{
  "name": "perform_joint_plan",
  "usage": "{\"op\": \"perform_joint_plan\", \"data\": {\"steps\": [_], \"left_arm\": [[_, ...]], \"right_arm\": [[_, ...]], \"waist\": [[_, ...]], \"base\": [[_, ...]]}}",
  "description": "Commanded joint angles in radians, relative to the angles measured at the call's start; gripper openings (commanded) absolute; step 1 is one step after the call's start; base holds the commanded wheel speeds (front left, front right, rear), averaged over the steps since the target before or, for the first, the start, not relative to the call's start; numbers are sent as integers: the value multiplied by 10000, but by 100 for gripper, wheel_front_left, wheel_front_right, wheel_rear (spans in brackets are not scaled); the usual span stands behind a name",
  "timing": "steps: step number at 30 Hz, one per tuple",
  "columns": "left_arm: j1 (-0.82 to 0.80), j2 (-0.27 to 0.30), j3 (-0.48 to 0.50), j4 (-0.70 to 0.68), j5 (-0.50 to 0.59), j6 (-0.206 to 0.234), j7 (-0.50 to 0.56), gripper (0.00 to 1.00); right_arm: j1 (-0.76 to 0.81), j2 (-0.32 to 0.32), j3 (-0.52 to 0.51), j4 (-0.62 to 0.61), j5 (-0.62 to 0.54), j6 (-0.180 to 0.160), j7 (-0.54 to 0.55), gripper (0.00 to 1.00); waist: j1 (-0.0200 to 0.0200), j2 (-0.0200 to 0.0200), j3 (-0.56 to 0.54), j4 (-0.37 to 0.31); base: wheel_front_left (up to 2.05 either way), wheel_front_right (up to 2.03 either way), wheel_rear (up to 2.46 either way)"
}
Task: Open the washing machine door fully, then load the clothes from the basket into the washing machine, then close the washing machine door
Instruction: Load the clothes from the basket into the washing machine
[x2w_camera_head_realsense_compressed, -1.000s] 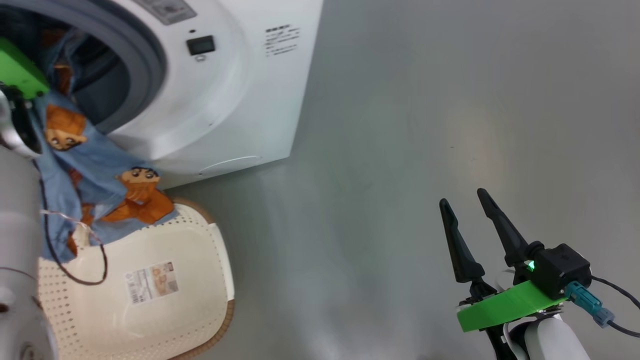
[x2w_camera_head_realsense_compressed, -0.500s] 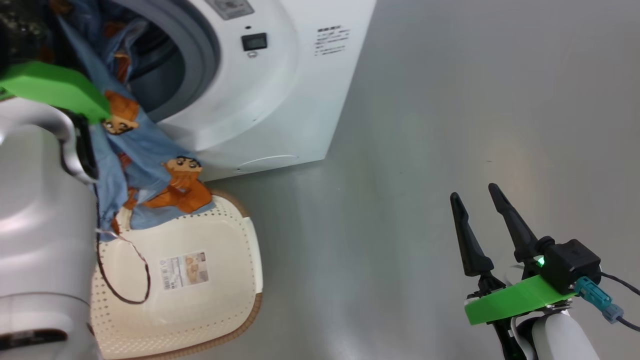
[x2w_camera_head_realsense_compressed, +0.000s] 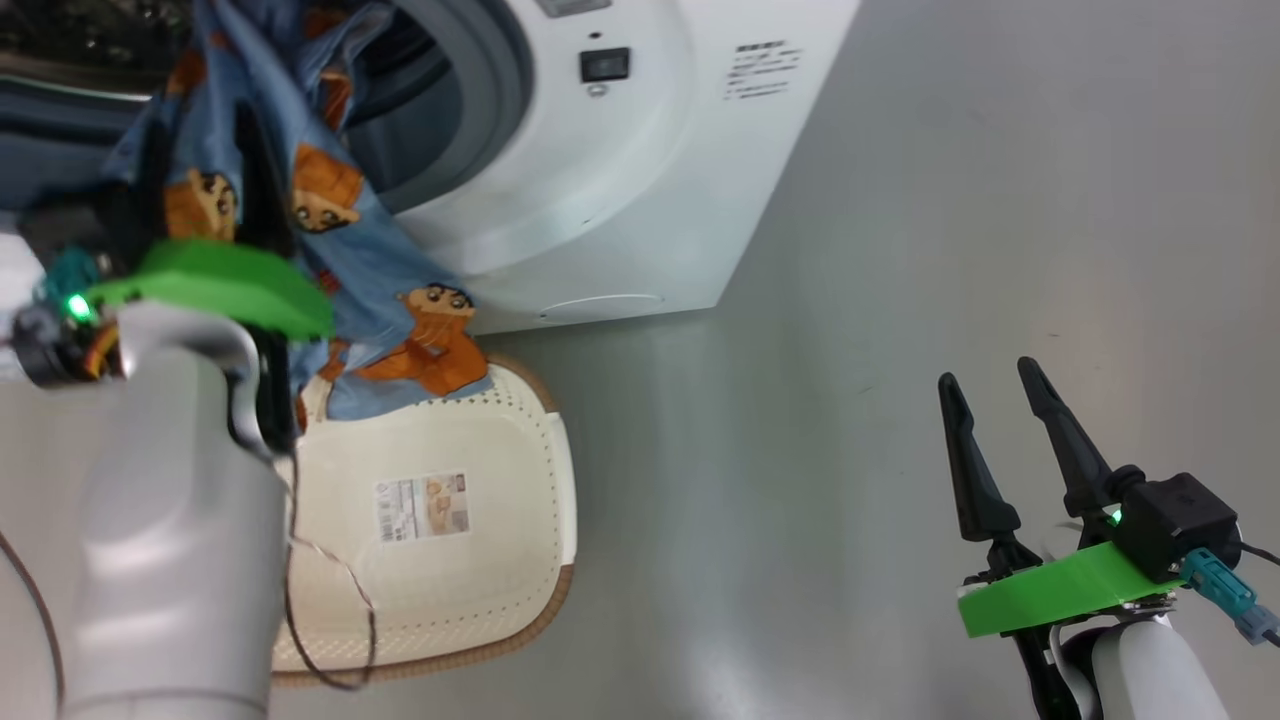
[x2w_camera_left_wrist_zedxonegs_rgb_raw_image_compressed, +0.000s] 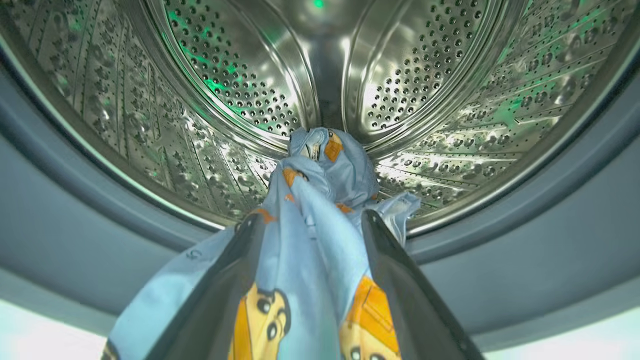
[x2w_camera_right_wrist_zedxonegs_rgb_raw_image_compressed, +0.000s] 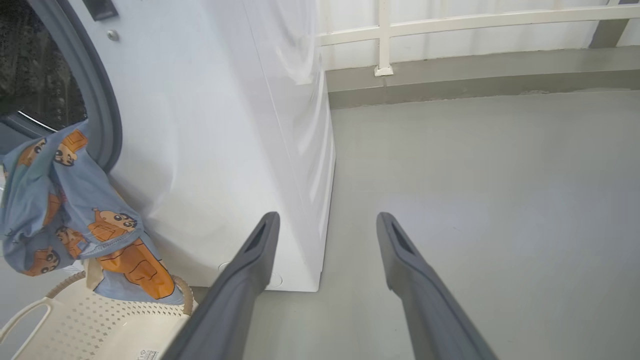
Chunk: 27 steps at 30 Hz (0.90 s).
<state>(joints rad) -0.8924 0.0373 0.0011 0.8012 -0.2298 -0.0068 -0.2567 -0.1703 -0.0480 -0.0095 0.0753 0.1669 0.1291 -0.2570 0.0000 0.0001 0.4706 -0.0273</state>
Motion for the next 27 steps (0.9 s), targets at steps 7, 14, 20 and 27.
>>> {"op": "perform_joint_plan", "data": {"steps": [7,14,20,27], "left_arm": [[1920,224,306,-1632,-701,-451,-47,100],[3281,194,333,-3075,-1063,-411,71,100],[4284,165,121,-4112,-1324,-360,323,100],[5616,148,-131,-5435,-1543,-92,628,100]], "right_arm": [[-324,-22,158,-293,-282,16,-48,100],[-365,-22,135,-274,-325,16,-48,100],[-397,-22,178,-229,-321,16,-48,100],[-431,-22,176,-246,-304,16,-48,100]], "waist": [[0,-1,282,427],[0,-1,344,559],[0,-1,349,506],[0,-1,401,375]], "base": [[0,0,0],[0,0,0],[0,0,0],[0,0,0]]}}
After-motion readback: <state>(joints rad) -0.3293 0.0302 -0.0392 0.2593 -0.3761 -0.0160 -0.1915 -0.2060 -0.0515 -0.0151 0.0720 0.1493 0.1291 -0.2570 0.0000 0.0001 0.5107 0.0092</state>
